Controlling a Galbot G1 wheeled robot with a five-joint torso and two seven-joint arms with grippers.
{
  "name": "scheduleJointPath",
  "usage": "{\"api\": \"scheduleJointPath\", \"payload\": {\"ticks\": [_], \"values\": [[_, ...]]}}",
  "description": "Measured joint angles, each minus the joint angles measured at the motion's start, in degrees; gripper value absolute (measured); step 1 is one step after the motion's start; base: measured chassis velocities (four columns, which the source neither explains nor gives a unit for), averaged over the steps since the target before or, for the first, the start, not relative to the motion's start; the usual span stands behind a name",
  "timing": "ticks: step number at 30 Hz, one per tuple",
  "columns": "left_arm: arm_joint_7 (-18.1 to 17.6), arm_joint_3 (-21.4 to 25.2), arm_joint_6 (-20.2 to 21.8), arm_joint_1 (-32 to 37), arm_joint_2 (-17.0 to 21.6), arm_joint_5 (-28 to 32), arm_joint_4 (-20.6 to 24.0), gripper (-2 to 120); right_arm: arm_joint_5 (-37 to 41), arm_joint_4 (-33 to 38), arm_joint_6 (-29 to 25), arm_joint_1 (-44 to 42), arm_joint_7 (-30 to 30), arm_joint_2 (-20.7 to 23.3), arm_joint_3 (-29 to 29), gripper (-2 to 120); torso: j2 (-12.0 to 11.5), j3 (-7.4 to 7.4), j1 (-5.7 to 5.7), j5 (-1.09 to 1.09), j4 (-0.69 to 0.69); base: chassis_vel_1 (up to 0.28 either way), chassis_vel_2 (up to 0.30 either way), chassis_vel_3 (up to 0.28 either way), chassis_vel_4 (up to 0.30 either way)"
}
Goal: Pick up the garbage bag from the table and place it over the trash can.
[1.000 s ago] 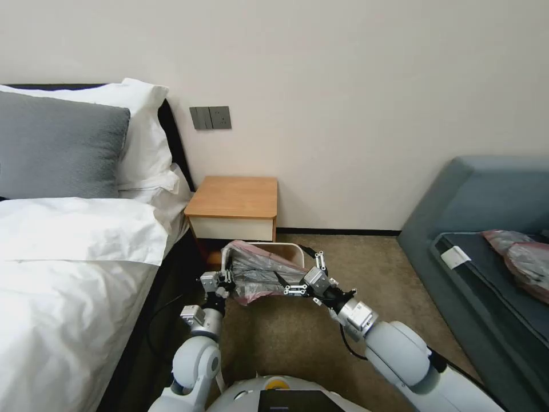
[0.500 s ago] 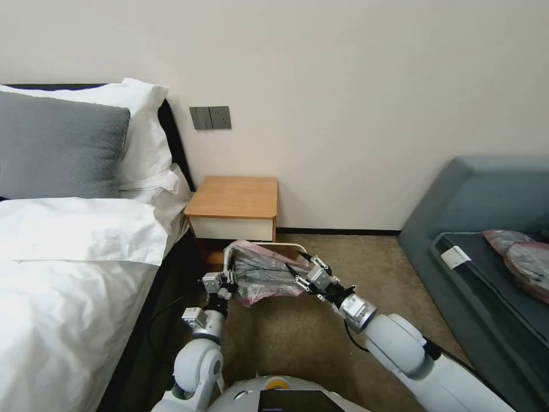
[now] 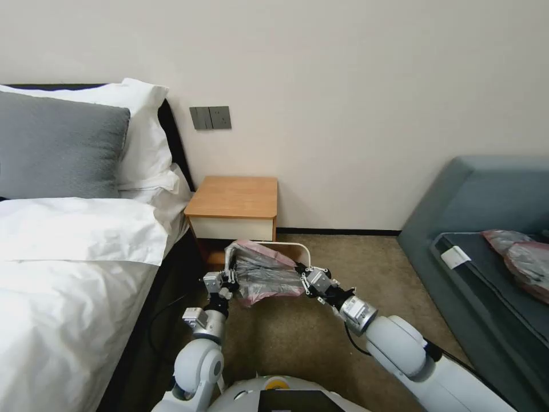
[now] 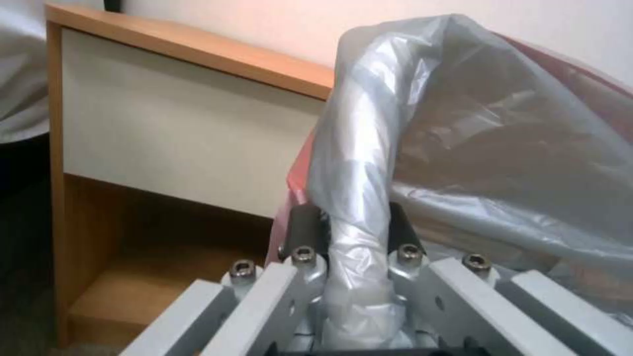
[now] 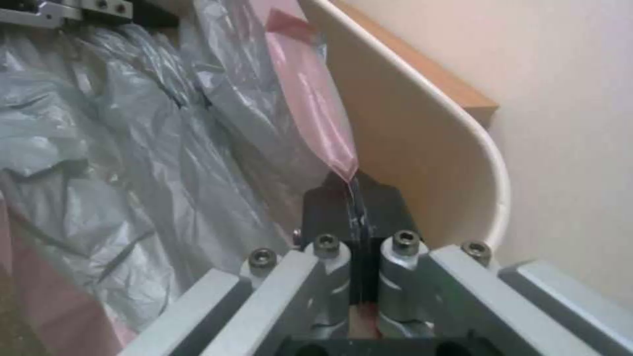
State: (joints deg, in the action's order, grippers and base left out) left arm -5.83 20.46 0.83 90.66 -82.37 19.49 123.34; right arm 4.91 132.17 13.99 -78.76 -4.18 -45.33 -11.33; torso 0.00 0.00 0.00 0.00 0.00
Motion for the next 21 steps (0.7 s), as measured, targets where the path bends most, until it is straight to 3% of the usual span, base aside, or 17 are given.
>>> {"api": "scheduleJointPath", "payload": {"ticks": [16, 21], "values": [[2.55, 0.54, -2.86, 0.54, 0.91, -2.12, -1.39, 4, 3.75, -1.2, -0.96, 1.19, 1.03, -0.29, -6.7, 0, 0.0, 0.0, 0.0, 0.0, 0.01, 0.0, 0.0, 0.0, 0.0], [4.87, 0.8, -5.39, 0.7, 0.98, 1.79, -0.63, 4, 3.93, -2.54, -1.73, 0.57, 1.05, 0.28, -8.37, 0, 0.0, 0.0, 0.0, 0.0, 0.0, 0.0, 0.0, 0.0, 0.0]]}}
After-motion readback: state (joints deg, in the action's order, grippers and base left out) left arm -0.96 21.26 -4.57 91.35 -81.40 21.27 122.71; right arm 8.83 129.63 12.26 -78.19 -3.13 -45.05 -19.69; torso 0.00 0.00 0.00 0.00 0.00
